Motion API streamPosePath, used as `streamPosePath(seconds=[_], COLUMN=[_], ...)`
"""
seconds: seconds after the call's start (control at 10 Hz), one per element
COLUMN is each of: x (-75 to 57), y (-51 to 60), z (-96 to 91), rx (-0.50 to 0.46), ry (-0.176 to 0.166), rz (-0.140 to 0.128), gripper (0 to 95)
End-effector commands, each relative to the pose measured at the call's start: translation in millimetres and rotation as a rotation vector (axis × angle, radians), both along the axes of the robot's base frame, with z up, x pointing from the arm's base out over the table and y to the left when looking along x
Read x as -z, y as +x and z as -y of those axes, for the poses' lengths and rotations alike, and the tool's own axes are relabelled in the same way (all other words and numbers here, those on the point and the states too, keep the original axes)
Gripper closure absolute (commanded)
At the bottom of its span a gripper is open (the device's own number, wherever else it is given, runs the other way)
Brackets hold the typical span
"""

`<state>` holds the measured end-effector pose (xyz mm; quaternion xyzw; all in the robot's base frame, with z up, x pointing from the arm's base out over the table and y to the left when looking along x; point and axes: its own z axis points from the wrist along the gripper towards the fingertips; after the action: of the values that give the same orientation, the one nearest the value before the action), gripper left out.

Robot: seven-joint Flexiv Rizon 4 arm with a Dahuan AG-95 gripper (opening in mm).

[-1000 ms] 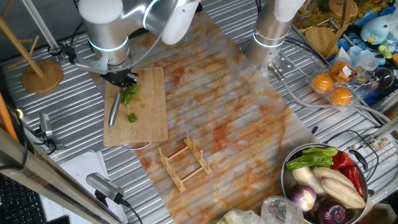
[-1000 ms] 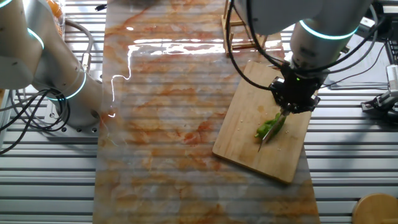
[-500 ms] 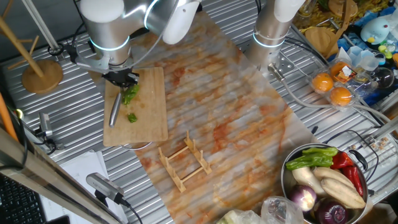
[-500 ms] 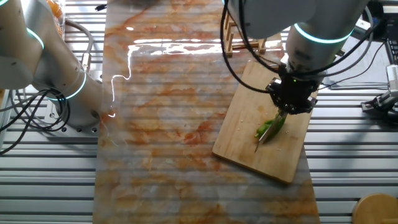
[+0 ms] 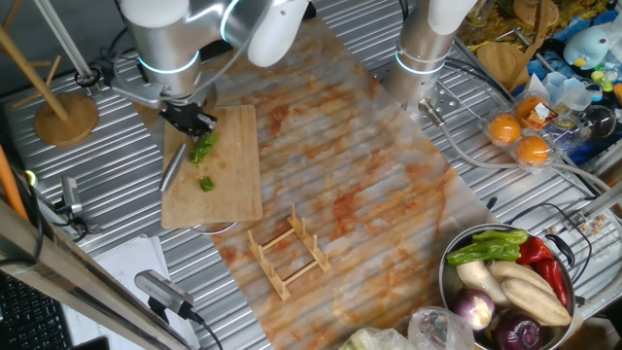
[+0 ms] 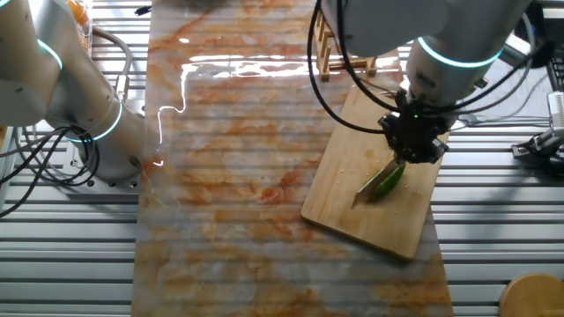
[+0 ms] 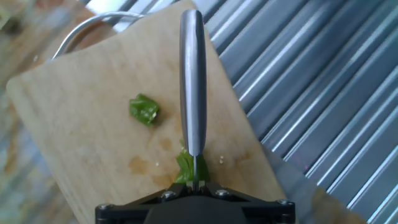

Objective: Chop the chili peppers

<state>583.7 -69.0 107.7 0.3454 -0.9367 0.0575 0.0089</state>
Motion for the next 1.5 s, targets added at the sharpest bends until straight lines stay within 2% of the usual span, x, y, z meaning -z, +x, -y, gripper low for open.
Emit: streamPosePath(seconds=[0.1,0.3,0.4,0.5,0.6,0.8,0.9,1.2,1.5], x=[0.0,0.1,3.0,5.1,5.0,5.0,4.4,10.6,10.0], y=[7.6,17.3,18.5,18.8,18.5,17.6,17.0,17.8,15.0], z=[11.5,24.4,28.7,30.3,30.1,30.1,29.9,27.4,25.5], rx=[0.023,0.002,-0.021,-0.044,-0.073,-0.088,-0.085,-0.056,-0.05], ry=[0.031,0.056,0.074,0.116,0.129,0.135,0.135,0.138,0.158], rz=[0.003,0.005,0.006,0.002,-0.012,-0.027,-0.049,-0.091,-0.11], gripper=[95.0,95.0,95.0,95.0,95.0,95.0,95.0,95.0,95.0])
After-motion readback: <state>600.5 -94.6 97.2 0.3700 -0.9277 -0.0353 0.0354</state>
